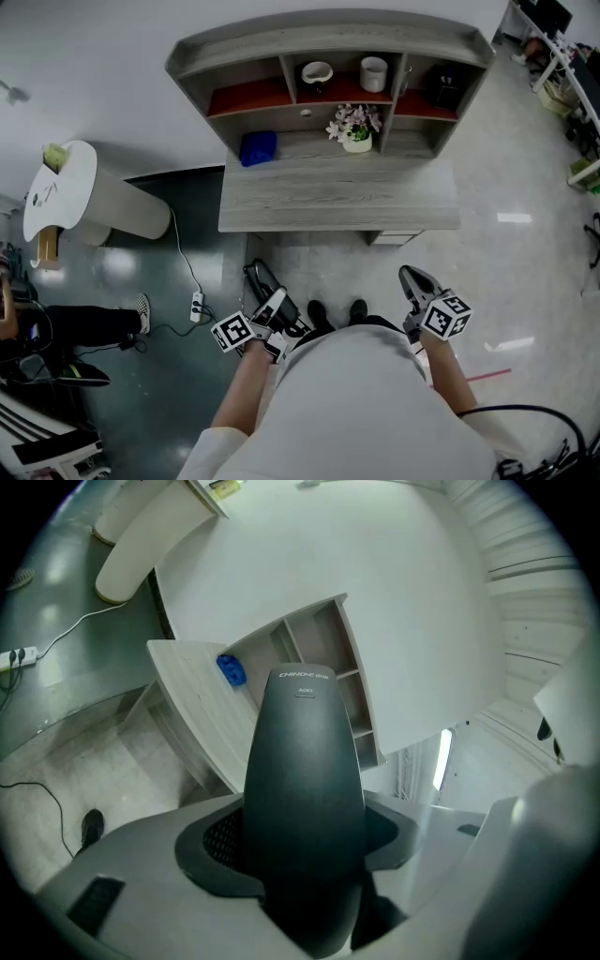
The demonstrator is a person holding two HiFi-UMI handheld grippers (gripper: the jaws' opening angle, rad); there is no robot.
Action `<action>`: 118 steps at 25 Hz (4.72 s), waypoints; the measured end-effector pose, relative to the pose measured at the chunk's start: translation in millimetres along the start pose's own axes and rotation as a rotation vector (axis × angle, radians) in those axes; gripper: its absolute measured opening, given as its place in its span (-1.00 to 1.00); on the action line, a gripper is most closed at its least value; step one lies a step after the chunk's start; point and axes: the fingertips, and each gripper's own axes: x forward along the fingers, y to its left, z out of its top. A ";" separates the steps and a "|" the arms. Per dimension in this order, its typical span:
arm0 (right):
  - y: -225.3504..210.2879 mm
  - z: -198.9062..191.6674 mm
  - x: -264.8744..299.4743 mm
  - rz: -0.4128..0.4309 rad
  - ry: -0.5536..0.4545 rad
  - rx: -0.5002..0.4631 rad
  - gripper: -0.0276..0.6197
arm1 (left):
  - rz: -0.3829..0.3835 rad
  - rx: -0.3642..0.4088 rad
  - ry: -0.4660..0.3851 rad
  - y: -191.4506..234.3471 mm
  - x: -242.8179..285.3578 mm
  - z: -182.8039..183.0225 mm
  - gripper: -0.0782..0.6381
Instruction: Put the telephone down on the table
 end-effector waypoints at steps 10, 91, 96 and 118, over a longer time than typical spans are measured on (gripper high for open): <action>-17.1 -3.2 2.3 0.070 0.096 -0.064 -0.85 | -0.079 -0.098 -0.047 -22.1 14.7 -22.8 0.02; -152.5 140.4 192.3 -0.154 0.041 0.027 -0.85 | 0.209 0.249 0.538 81.8 354.1 102.3 0.02; -171.4 142.5 186.2 -0.140 0.067 0.033 -0.85 | 0.215 0.286 0.579 71.1 395.1 76.5 0.02; -268.4 142.2 177.3 -0.115 0.173 0.038 -0.85 | 0.386 0.390 0.670 73.6 536.8 -25.3 0.02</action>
